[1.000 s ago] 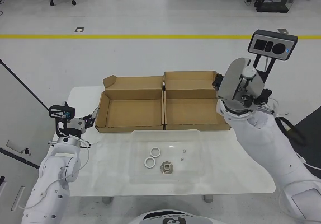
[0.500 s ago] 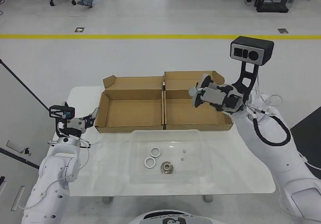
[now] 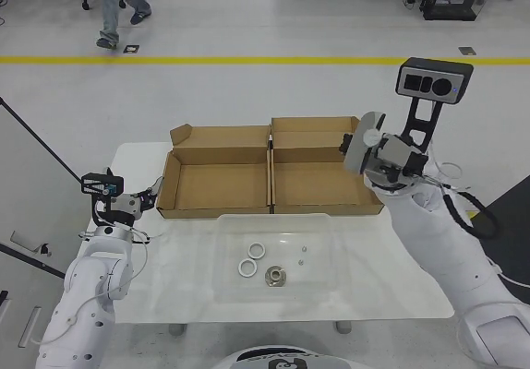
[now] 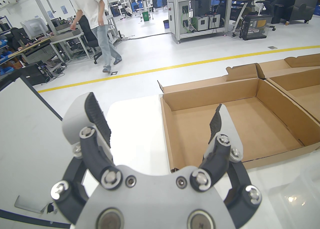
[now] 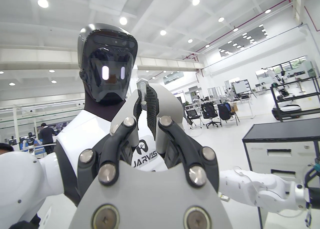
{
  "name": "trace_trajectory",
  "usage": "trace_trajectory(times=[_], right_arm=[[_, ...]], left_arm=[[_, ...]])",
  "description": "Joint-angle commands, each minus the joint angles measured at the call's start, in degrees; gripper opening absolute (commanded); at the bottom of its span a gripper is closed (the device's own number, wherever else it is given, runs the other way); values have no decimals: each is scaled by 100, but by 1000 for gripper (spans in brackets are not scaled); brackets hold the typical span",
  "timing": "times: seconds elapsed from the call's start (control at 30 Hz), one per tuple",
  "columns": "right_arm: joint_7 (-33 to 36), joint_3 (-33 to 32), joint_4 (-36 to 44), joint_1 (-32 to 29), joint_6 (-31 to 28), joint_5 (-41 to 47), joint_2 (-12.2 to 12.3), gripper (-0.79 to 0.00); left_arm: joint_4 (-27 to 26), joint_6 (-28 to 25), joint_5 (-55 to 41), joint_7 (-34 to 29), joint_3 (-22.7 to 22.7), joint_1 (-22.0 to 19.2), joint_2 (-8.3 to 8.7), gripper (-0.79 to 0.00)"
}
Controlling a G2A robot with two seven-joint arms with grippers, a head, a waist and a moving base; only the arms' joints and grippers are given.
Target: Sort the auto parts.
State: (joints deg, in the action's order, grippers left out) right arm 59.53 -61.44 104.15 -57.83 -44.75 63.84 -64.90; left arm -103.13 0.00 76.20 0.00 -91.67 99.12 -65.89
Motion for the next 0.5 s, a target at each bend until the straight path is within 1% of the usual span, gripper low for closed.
trace_trajectory(times=[0.0, 0.1, 0.47], right_arm=[[73, -54, 27, -22, 73, 112, -21, -785], [244, -114, 36, -31, 244, 146, -41, -785], [244, -114, 36, -31, 244, 146, -41, -785]], left_arm=[[0, 0, 0, 0, 0, 0, 0, 0], [0, 0, 0, 0, 0, 0, 0, 0], [0, 0, 0, 0, 0, 0, 0, 0]])
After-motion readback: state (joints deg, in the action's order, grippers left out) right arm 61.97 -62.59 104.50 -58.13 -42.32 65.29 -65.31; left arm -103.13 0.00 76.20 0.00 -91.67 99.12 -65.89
